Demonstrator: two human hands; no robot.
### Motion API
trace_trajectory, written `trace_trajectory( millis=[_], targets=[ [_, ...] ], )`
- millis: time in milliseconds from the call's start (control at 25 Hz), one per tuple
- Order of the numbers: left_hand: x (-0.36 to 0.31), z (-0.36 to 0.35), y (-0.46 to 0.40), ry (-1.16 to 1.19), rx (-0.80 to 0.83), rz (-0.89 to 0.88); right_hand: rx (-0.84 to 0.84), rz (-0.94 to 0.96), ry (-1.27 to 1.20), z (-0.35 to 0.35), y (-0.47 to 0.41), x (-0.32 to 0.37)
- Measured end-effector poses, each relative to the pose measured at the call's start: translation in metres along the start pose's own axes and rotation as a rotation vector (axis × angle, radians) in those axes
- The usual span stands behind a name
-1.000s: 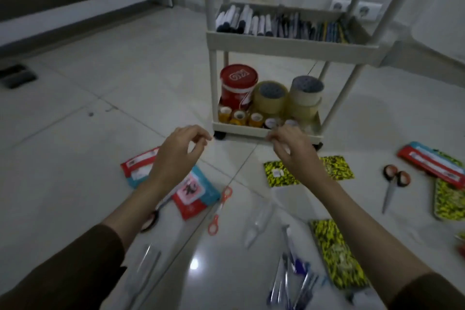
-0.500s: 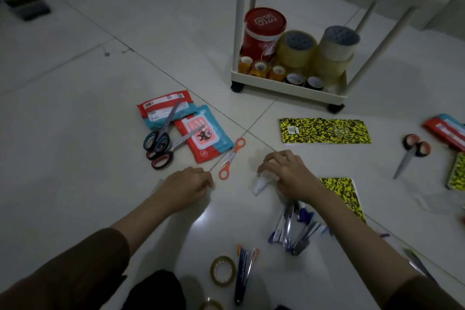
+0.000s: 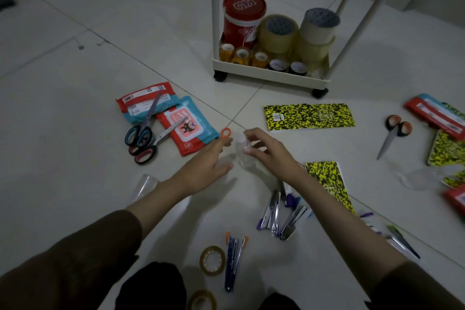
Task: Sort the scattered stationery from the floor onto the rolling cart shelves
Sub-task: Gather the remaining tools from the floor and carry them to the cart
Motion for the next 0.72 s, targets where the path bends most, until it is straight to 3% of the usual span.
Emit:
trace_trajectory(
  millis=[360, 560, 720],
  targets=[
    [-0.034, 0.038, -0.019, 0.252, -0.155, 0.003, -0.152, 0.064, -0.299, 0.015, -0.012, 0.059],
    [-0.087, 0.126, -0.042, 0.281, -0.411, -0.189, -0.244, 0.142, -0.423, 0.055, -0.038, 0.126],
    [-0.144, 0.200, -0.056, 0.230, -0.534, -0.377, -0.268, 0.313, -0.436, 0.094, -0.062, 0.212]
  ],
)
Point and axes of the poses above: each hand's wrist, its own y-axis away from the middle knuckle, its own z-axis out of the back of the hand, x = y × z, the point moved 9 cm from there along -y, towards the middle knuckle, and after that the axes turned 14 degrees about -y, right-handed, at the moved point
